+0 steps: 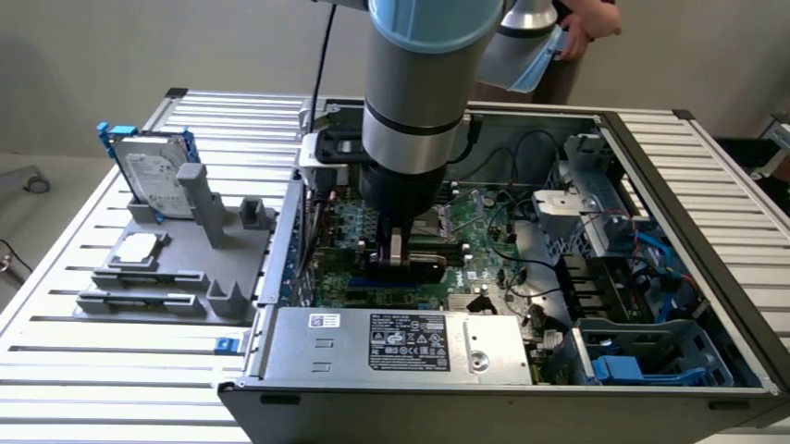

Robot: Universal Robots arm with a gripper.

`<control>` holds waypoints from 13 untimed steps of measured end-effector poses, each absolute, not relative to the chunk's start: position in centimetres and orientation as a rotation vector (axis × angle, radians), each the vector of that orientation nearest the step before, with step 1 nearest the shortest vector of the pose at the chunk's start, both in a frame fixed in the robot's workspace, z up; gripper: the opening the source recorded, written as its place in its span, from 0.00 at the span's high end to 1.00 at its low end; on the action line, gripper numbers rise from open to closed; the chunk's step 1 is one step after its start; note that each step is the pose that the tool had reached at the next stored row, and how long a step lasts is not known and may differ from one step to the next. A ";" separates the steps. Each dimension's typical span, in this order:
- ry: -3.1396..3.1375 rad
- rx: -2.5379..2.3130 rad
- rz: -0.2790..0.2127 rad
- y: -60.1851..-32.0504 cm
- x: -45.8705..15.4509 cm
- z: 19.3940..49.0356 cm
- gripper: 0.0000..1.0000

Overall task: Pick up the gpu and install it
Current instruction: 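Insert the gpu into the slot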

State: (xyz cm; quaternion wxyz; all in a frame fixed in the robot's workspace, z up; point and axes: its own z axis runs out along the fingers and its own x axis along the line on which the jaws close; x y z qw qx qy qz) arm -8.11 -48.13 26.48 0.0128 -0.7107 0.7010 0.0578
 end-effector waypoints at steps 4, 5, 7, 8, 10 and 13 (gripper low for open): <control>2.187 -2.219 0.188 -48.1 -8.1 26.4 0.74; 2.188 -2.220 0.189 -48.1 -8.1 26.3 0.74; 2.189 -2.221 0.191 -48.1 -8.1 26.3 0.74; 2.190 -2.222 0.191 -48.1 -8.1 26.2 0.74; 2.190 -2.224 0.192 -48.1 -8.1 26.2 0.74; 2.189 -2.227 0.194 -48.1 -8.1 26.1 0.74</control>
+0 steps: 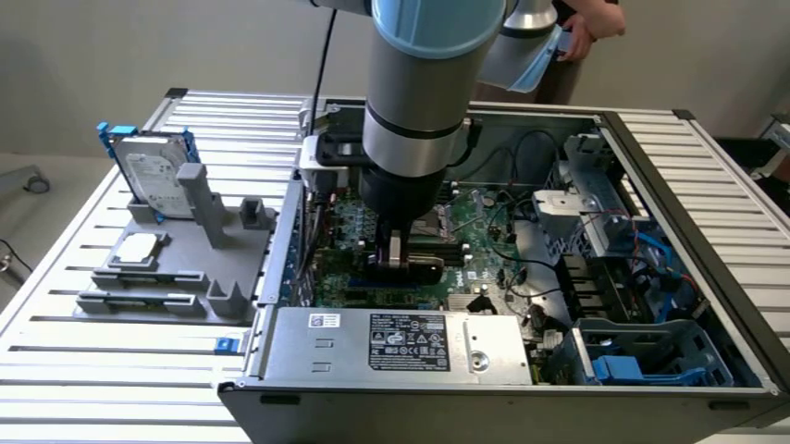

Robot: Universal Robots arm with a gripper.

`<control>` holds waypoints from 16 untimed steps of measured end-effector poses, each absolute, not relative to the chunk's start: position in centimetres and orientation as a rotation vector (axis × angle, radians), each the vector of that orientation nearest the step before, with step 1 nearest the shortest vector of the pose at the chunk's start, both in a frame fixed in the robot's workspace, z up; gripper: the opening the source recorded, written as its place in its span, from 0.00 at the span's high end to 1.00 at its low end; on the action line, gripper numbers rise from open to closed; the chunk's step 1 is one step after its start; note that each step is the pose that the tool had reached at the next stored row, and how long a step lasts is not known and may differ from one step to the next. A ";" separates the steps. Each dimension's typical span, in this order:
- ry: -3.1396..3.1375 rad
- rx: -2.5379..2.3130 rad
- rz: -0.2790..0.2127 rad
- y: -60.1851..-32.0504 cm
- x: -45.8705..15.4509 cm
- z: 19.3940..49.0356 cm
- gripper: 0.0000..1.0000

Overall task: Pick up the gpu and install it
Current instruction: 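Insert the gpu into the slot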

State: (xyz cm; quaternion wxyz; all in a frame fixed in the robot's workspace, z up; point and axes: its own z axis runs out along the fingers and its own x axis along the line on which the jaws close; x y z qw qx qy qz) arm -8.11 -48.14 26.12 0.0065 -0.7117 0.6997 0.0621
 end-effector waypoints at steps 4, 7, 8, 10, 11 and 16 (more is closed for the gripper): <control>2.186 -2.230 0.195 -48.1 -8.1 26.1 0.74; 2.183 -2.233 0.195 -48.1 -8.0 26.1 0.74; 2.182 -2.234 0.195 -48.1 -8.0 26.1 0.74; 2.181 -2.236 0.195 -48.1 -8.0 26.1 0.74; 2.180 -2.237 0.195 -48.1 -7.9 26.1 0.74; 2.177 -2.243 0.197 -48.1 -7.9 26.0 0.74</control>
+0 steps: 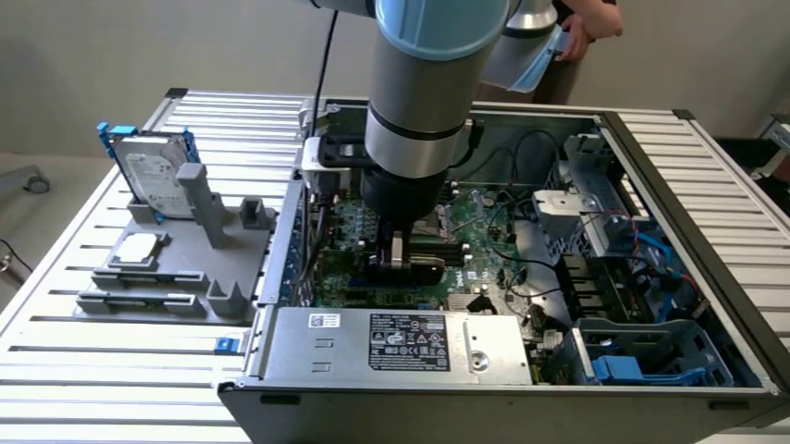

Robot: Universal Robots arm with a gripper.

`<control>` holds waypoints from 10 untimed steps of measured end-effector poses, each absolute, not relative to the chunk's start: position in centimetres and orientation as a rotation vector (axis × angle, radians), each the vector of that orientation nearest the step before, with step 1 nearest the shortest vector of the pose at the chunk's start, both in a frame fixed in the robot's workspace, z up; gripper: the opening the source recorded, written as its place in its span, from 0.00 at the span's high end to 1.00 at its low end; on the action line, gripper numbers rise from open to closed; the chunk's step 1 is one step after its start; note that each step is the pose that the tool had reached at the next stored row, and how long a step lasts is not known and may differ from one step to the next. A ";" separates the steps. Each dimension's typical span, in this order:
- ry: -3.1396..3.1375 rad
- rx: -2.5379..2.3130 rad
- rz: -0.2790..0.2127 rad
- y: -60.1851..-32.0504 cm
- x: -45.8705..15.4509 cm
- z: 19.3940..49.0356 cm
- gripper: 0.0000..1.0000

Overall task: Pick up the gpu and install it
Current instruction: 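Insert the gpu into the slot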

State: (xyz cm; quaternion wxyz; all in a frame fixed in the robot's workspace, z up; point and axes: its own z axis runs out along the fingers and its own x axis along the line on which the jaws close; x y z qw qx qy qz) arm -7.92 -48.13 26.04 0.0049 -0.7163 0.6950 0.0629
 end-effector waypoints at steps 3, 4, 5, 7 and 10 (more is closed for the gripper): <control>2.175 -2.250 0.200 -48.1 -7.9 26.0 0.74; 2.174 -2.253 0.200 -48.1 -7.9 26.0 0.74; 2.173 -2.255 0.199 -48.1 -7.9 25.9 0.74; 2.171 -2.260 0.198 -48.1 -7.9 25.9 0.74; 2.164 -2.271 0.195 -48.1 -7.9 25.9 0.74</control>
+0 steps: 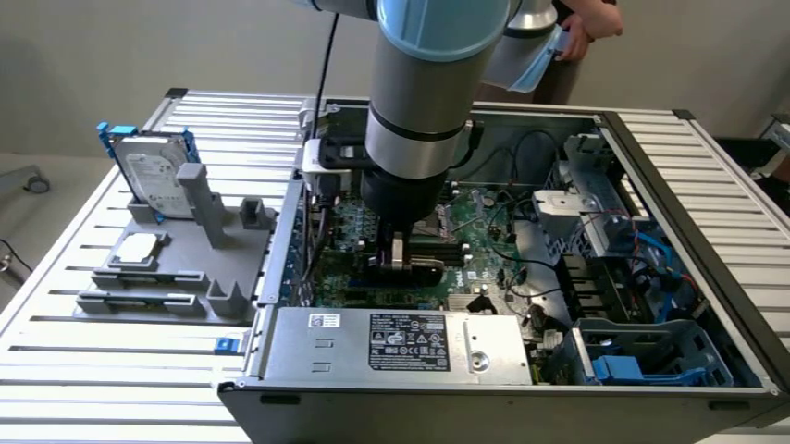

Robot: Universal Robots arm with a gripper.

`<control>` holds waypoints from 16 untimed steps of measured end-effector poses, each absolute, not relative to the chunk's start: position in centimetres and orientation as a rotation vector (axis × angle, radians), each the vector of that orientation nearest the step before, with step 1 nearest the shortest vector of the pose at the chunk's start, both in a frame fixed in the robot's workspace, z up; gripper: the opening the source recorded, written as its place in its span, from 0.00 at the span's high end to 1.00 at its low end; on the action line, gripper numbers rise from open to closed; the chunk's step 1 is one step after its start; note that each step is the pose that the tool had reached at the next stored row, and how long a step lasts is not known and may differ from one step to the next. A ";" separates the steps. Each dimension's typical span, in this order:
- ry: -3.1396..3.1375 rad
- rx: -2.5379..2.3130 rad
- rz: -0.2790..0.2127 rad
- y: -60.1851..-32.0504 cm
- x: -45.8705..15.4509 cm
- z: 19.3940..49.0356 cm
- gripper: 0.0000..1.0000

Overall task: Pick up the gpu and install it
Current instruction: 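Insert the gpu into the slot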

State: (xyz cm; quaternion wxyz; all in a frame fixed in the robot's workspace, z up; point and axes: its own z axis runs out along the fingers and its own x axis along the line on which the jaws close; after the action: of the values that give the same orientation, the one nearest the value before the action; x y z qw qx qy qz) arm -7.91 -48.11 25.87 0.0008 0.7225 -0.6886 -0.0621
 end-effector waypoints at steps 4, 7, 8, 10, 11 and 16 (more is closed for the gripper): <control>-2.143 2.284 -0.194 -48.0 -7.9 25.9 0.74; -2.125 2.300 -0.194 -48.0 -7.8 25.9 0.74; -2.119 2.304 -0.194 -48.0 -7.8 25.9 0.74; -2.111 2.311 -0.194 -47.9 -7.8 25.9 0.74; -2.108 2.314 -0.194 -47.9 -7.8 25.9 0.74; -2.097 2.323 -0.194 -47.7 -7.8 25.9 0.74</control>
State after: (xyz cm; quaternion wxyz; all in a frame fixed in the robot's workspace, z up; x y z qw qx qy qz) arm -7.81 -47.72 25.88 0.0030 0.7408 -0.6688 -0.0617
